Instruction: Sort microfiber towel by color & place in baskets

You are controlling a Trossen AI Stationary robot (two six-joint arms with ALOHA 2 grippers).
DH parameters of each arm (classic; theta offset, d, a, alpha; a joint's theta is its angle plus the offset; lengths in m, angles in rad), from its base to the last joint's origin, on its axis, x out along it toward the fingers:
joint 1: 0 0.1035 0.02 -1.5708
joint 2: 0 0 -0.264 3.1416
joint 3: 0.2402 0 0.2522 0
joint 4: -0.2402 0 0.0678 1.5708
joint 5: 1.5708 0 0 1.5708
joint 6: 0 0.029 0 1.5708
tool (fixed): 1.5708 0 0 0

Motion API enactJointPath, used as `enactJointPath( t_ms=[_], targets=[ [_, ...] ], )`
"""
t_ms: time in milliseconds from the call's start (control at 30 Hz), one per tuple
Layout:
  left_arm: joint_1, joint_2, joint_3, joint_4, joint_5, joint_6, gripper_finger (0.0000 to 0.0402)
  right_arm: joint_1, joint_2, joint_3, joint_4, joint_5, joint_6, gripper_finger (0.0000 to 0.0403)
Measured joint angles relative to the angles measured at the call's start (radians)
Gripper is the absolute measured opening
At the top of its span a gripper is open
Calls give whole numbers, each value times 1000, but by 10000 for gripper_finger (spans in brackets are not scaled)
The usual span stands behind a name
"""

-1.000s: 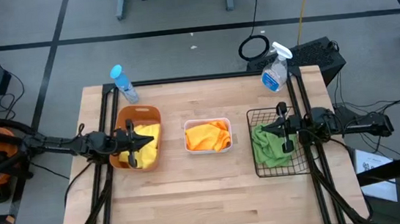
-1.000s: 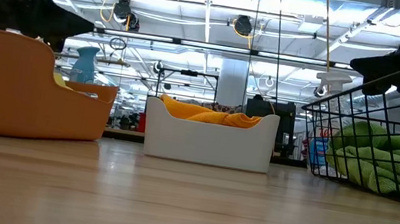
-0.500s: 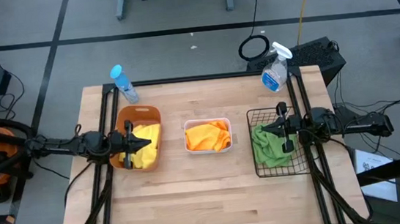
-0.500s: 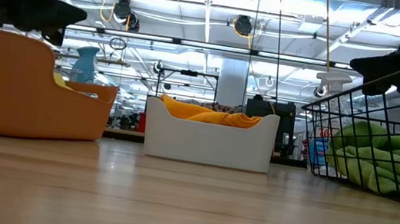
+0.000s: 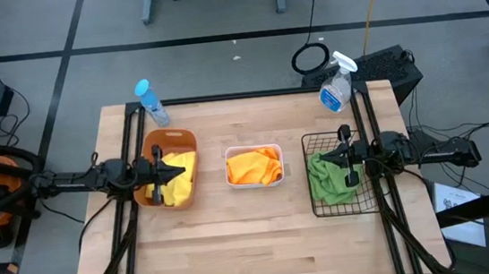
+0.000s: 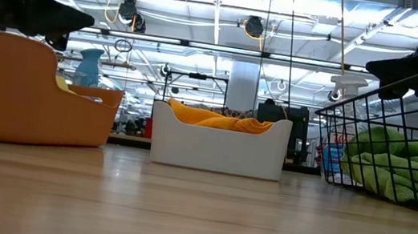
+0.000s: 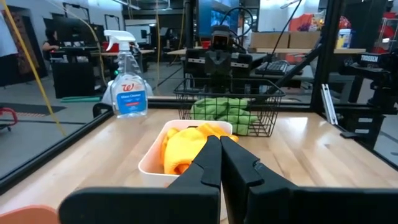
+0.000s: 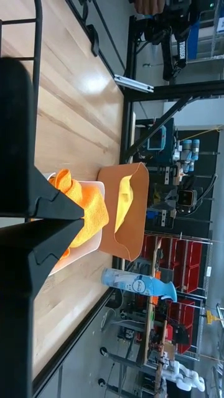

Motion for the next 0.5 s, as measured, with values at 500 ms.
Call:
enactJointPath(
  t_ms=[500],
  targets=[
    [5,0,0,-5,14,55,17,0,0,0,0,0,0,0]
  ],
)
